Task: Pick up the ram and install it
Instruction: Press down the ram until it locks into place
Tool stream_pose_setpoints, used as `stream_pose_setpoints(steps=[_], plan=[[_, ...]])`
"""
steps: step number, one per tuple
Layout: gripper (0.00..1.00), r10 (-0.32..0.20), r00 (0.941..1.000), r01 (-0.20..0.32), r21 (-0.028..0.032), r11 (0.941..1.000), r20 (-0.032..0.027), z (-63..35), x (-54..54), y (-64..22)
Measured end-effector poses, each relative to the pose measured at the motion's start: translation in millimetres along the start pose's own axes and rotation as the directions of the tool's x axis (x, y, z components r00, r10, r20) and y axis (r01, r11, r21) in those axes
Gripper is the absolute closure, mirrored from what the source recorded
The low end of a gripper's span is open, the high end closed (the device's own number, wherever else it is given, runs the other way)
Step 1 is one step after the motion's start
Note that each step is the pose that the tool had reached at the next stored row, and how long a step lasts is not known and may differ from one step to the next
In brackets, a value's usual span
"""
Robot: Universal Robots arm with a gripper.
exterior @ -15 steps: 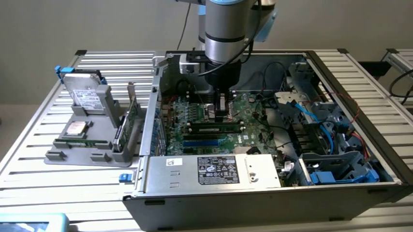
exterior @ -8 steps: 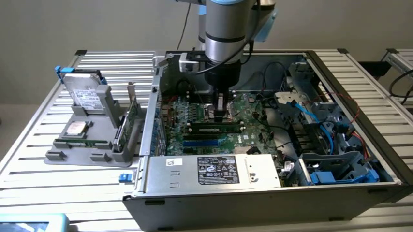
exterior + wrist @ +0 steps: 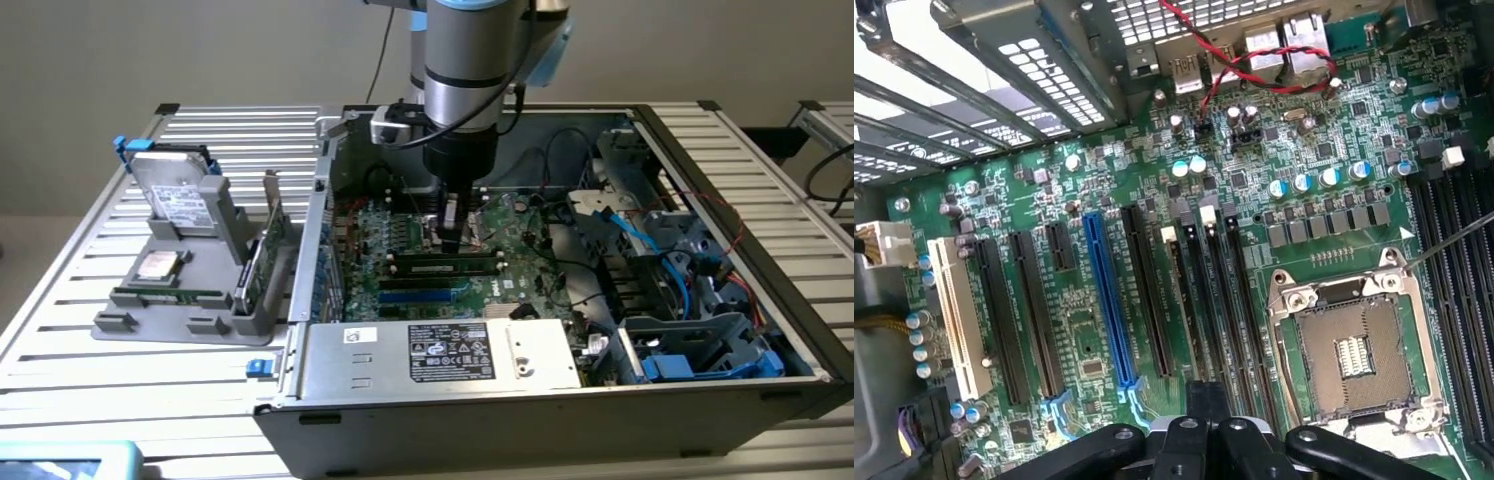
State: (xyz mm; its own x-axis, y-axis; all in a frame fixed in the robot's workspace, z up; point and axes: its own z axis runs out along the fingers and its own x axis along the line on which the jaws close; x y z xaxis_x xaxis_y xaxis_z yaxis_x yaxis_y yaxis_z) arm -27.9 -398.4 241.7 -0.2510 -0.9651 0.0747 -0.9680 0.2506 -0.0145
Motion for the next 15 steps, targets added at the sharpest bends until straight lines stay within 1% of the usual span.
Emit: stream_pose_setpoints(steps=[2,4,9,11,13,15], plan=[[0.89,0.01,0.9999,-0.01,-0.0004,0.9999,-0.0001,0.0,0.0,0.0],[0.89,0.036,0.9994,-0.036,-0.0016,0.9994,-0.0002,0.0,0.0,0.0],[0.89,0.101,0.9949,-0.101,-0.0052,0.9949,-0.0011,0.0,0.0,0.0],[0.89,0.111,0.9939,-0.111,-0.0059,0.9938,-0.0011,0.2,-0.5,-0.9],[0.89,0.134,0.991,-0.134,-0.0076,0.991,-0.0019,0.1,-0.4,-0.8],[0.89,0.163,0.9866,-0.163,-0.0096,0.9865,-0.0027,0.1,-0.4,-0.8]])
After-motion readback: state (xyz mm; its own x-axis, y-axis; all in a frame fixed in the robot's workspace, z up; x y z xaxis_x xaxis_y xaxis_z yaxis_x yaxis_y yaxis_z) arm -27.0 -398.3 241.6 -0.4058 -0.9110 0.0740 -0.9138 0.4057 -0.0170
